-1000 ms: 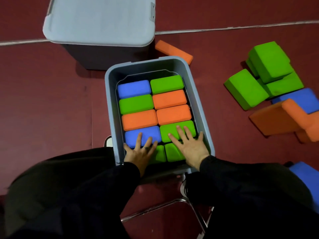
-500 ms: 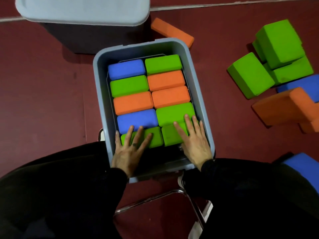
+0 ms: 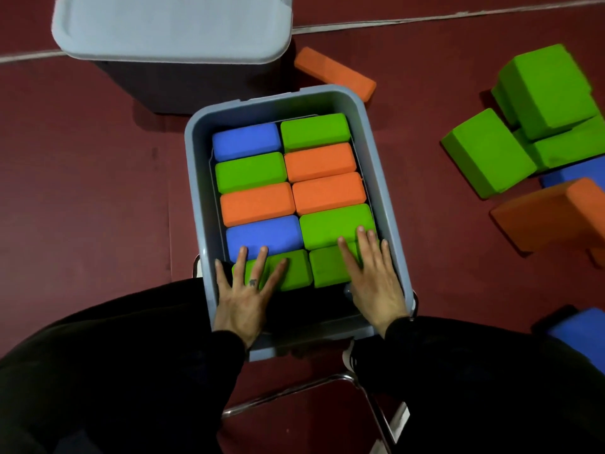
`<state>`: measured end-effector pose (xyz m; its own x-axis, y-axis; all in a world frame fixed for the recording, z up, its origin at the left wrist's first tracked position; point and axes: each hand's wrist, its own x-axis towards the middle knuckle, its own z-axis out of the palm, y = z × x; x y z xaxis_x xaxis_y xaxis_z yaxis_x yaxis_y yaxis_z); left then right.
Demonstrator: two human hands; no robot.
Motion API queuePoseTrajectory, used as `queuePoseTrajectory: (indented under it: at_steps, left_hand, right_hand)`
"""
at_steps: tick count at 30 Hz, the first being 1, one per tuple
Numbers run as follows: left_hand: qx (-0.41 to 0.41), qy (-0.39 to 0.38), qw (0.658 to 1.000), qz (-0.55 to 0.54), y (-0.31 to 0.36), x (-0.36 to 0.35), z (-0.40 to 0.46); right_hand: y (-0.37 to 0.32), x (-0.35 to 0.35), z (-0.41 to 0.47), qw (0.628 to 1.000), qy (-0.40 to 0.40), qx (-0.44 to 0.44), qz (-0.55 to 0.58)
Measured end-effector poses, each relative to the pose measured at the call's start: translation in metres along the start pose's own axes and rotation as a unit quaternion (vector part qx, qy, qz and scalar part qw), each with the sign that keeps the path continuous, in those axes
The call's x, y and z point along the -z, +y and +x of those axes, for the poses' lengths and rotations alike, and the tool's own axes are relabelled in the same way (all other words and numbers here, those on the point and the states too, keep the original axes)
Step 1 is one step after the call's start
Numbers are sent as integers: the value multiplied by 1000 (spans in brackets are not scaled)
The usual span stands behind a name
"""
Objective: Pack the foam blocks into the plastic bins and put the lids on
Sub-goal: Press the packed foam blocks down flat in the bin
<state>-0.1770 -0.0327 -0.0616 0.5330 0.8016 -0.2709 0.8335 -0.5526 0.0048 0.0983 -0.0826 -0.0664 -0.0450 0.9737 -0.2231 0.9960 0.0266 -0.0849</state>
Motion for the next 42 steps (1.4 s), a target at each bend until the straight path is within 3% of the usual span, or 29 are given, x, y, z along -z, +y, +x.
queuePoseTrajectory:
  at_steps: [6,13,20,24,28,36,42]
  left_hand:
    - [14,3,1000,-26,2,-2,1]
    - [23,26,999,-40,1,-4,-1]
    - [28,-4,999,-26,3,1,3]
    - [72,-36,996,-41,4,8,21]
    - [53,-47,996,-53,5,1,24]
    - [91,8,993,-71,8,-1,39]
    - [82,-38,995,-43,13,3,45]
  right_hand:
    - [-3,1,1,1000,-18,-15,-16]
    - [-3,15,-3,994,74,-64,-51]
    - [-5,11,0,998,12,-46,-38]
    - [-4,11,3,999,-32,-23,-22]
    - [1,11,-1,999,-38,-8,-21]
    - [-6,14,7,993,-28,-113,15]
    - [-4,14,8,994,-35,-100,38]
